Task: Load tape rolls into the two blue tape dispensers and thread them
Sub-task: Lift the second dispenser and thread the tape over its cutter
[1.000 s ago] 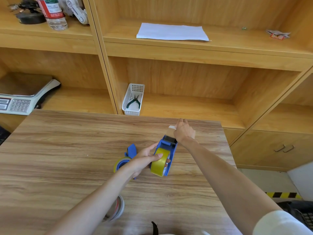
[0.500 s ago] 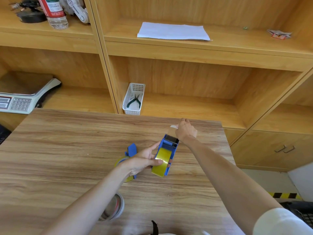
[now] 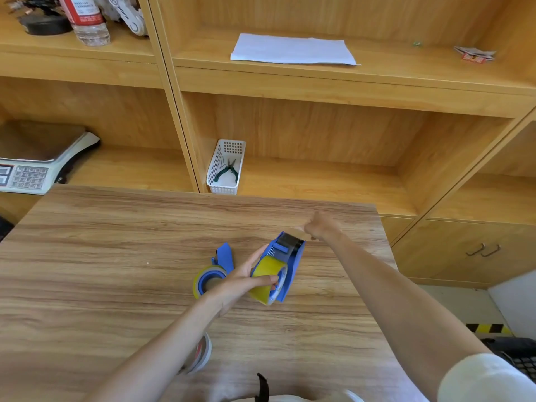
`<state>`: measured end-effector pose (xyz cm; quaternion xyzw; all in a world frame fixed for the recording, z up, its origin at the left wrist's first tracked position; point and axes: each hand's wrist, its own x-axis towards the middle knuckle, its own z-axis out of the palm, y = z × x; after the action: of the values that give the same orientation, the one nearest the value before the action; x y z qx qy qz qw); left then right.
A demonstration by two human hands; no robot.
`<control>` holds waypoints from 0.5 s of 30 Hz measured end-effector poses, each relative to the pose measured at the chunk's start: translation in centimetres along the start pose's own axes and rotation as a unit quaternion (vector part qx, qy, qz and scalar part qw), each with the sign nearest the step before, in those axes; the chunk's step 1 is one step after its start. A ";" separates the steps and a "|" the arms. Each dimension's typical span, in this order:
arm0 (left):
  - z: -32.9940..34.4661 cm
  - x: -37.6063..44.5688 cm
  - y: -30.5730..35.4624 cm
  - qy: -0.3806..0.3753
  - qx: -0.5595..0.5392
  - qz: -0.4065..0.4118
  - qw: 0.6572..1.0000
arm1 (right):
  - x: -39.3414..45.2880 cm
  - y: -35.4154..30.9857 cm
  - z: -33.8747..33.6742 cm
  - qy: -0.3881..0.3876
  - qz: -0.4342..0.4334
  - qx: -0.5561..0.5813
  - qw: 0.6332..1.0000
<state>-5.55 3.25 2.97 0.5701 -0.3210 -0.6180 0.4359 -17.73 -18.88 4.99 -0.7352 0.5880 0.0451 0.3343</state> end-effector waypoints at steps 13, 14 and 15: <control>0.7 0.2 0.2 0.090 -0.109 0.024 0.990 | -2.6 2.7 3.1 -0.299 0.183 0.403 0.846; 0.5 0.4 0.2 0.098 -0.118 0.017 0.988 | -2.6 2.7 3.5 -0.310 0.179 0.427 0.830; 0.5 0.6 0.3 0.105 -0.123 0.010 0.987 | -2.7 2.5 3.8 -0.316 0.173 0.446 0.819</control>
<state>-5.93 2.53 3.04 0.5708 -0.2010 -0.5854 0.5395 -19.55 -14.81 2.21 -0.3372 0.5237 0.0653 0.7796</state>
